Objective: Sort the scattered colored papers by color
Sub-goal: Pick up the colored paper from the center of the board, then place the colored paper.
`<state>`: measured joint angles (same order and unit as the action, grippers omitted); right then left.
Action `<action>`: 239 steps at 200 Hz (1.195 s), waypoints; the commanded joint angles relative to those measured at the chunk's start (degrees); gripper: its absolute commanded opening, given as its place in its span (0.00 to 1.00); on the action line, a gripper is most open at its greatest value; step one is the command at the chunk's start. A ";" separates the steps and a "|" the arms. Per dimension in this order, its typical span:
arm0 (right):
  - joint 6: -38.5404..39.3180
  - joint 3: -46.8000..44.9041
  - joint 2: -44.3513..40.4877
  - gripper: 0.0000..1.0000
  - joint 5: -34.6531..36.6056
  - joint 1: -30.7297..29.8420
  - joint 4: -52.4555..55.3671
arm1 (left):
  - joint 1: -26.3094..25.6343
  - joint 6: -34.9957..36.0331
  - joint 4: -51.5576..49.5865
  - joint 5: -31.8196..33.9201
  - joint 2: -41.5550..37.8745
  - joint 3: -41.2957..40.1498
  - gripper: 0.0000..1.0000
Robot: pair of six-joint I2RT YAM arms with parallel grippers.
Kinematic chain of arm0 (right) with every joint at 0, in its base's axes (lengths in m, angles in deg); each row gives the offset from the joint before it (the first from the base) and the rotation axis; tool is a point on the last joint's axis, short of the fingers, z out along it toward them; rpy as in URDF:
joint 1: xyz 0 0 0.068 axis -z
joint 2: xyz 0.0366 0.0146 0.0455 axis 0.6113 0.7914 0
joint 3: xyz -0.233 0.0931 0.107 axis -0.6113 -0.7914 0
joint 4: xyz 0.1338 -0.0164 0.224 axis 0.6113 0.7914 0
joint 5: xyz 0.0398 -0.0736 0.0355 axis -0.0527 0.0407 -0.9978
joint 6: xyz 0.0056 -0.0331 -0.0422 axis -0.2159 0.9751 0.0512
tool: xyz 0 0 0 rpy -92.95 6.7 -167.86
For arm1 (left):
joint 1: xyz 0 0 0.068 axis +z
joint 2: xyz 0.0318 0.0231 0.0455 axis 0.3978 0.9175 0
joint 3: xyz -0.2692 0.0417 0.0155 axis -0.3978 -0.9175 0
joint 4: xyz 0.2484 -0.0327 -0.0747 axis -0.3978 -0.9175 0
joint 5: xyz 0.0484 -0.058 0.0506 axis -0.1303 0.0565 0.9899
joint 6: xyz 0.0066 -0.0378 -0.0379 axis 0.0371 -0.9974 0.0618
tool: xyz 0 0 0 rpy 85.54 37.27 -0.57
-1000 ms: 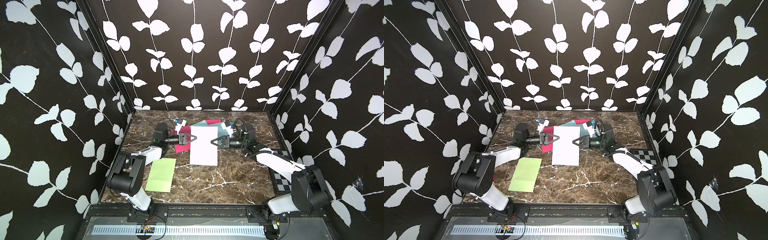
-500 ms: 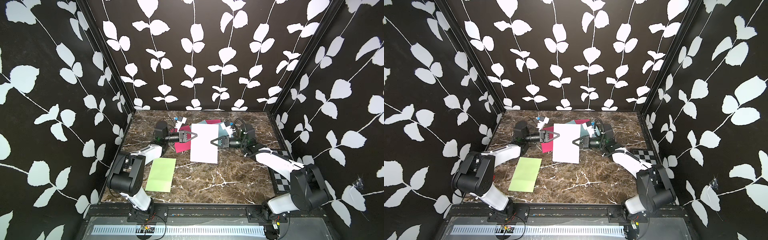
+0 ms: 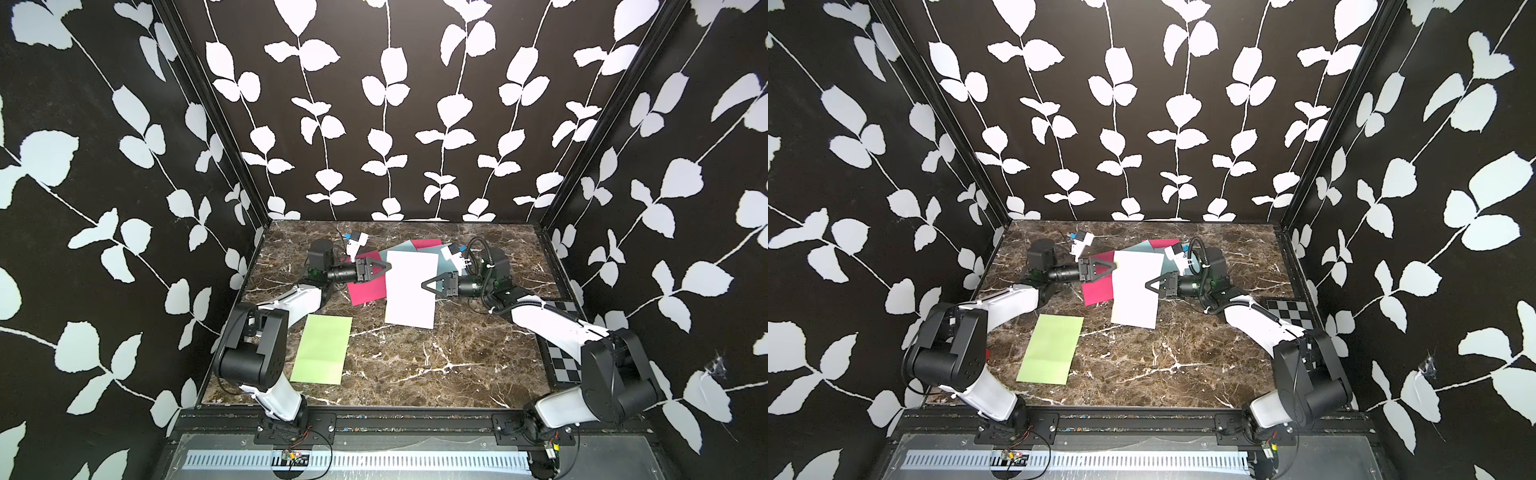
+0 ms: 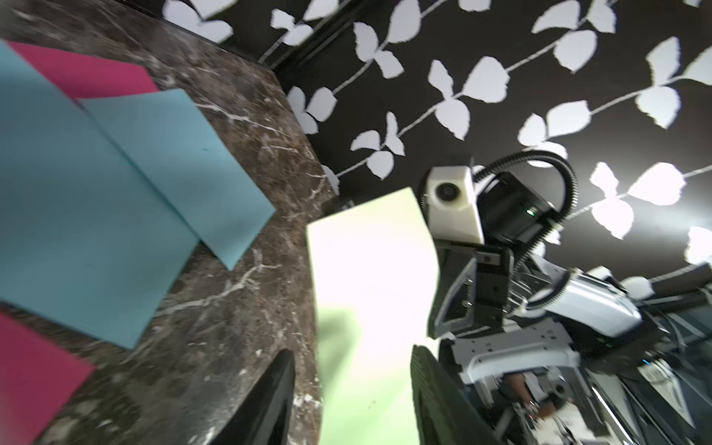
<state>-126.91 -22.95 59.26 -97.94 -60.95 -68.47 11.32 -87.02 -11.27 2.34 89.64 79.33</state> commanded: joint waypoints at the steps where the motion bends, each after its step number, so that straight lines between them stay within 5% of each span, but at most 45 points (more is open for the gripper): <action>1: -0.74 1.04 -2.31 0.00 1.66 -0.75 -0.63 | 2.92 4.91 -7.38 7.49 -5.17 1.11 0.53; 38: -4.16 2.83 -0.33 0.00 7.46 -6.29 -2.39 | 3.99 13.47 -22.92 18.81 -14.50 3.62 0.58; 116: -25.94 9.80 21.67 0.00 26.60 -24.90 -30.84 | 4.23 18.74 -35.02 40.87 -34.05 -0.94 0.83; 186: -36.74 20.01 35.68 0.00 36.37 -34.18 -40.96 | 4.36 20.24 -40.31 43.58 -40.27 -3.87 0.99; 239: -41.03 19.70 38.00 0.00 38.77 -36.79 -43.14 | 4.34 20.84 -42.18 45.38 -42.67 -5.21 0.99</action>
<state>-160.53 -5.42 95.30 -62.18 -96.77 -106.10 15.52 -67.40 -51.97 46.20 48.57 75.07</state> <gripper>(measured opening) 0.047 0.990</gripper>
